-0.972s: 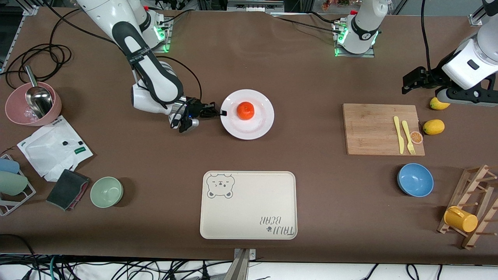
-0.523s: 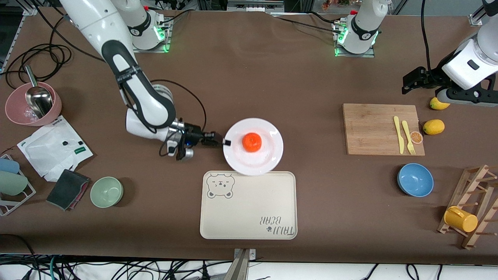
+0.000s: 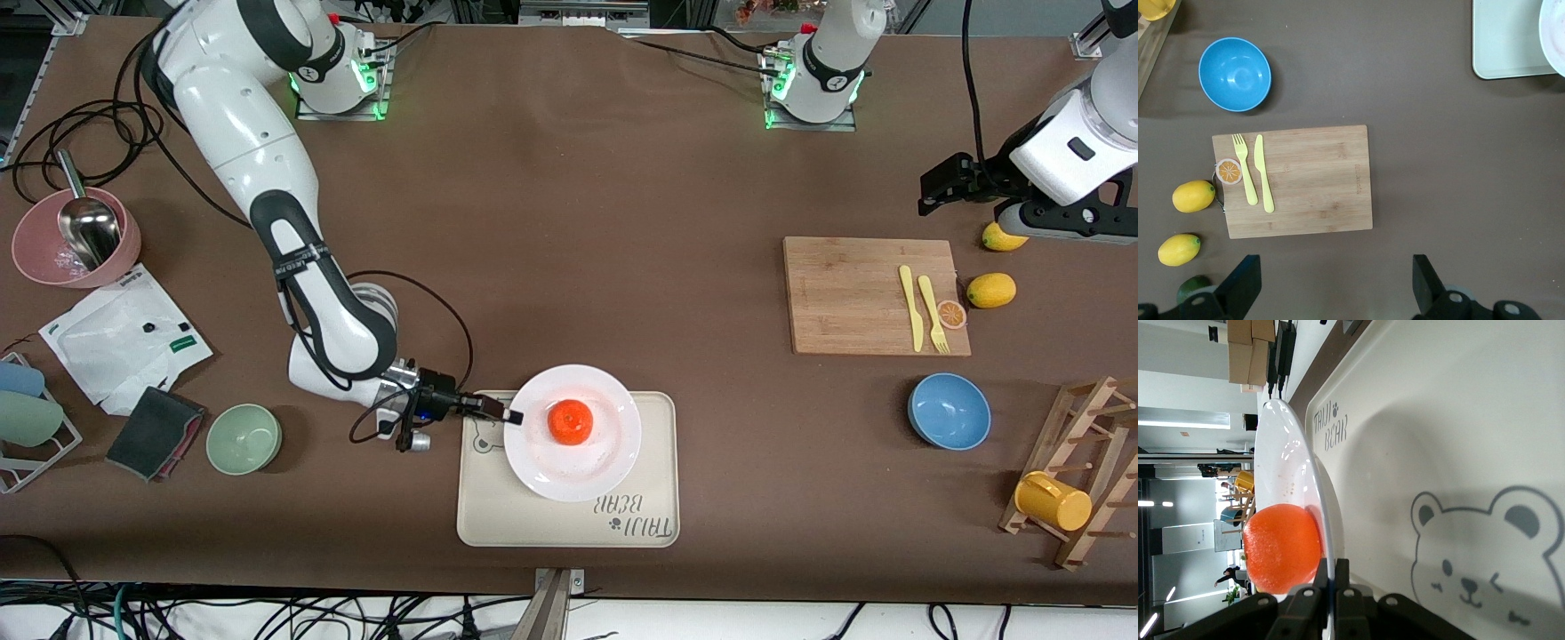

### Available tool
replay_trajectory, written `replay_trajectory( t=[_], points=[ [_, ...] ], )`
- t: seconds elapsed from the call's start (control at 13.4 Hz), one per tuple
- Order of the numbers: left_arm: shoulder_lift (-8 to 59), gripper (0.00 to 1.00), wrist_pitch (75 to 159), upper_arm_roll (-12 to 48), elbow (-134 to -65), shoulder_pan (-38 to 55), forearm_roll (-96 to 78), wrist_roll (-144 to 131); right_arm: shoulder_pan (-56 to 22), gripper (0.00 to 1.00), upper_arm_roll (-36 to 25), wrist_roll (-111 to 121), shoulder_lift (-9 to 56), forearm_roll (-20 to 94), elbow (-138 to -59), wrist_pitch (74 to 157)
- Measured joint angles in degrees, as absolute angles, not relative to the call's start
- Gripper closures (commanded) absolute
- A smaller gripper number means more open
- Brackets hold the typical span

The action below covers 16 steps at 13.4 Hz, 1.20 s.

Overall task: Place orange and plate with both arms
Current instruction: 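Slide the plate with the orange onto the bear placemat, then open the right gripper and withdraw it from the plate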

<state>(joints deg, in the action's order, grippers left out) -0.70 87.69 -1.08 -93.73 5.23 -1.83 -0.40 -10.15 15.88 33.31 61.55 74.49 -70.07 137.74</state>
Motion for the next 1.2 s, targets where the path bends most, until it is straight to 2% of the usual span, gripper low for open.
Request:
replay_trajectory(
  t=[0.22,0.45,0.52,0.67,0.75,0.82,0.9,1.2],
  points=[
    [-0.68,0.00,87.69,-1.08,-93.71,5.23,-1.83,-0.40,-10.69,1.00,15.63,33.30,65.76,72.45,-65.02,137.70],
    [-0.67,0.00,87.67,-1.08,-93.71,5.23,-1.83,-0.40,-11.93,1.00,14.28,33.32,66.54,72.23,-64.26,137.70],
    [-0.67,0.00,87.66,-1.08,-93.71,5.23,-1.83,-0.40,-12.22,0.85,13.92,33.32,66.55,72.23,-64.26,137.70],
    [-0.67,0.00,87.64,-1.08,-93.71,5.23,-1.83,-0.40,-12.39,0.64,13.78,33.32,66.55,72.22,-64.25,137.69],
    [-0.67,0.00,87.64,-1.08,-93.71,5.23,-1.83,-0.40,-12.40,0.47,13.77,33.32,66.56,72.22,-64.25,137.69],
    [-0.67,0.00,87.63,-1.08,-93.71,5.23,-1.83,-0.40,-12.40,0.39,13.75,33.32,66.56,72.22,-64.19,137.69],
    [-0.67,0.00,87.63,-1.08,-93.71,5.23,-1.83,-0.40,-12.40,0.35,13.72,33.33,66.55,72.22,-64.02,137.69],
    [-0.66,0.00,87.51,-1.08,-93.69,5.24,-1.83,-0.40,-11.99,0.35,13.51,35.40,65.95,69.37,-62.81,137.65]
  ],
)
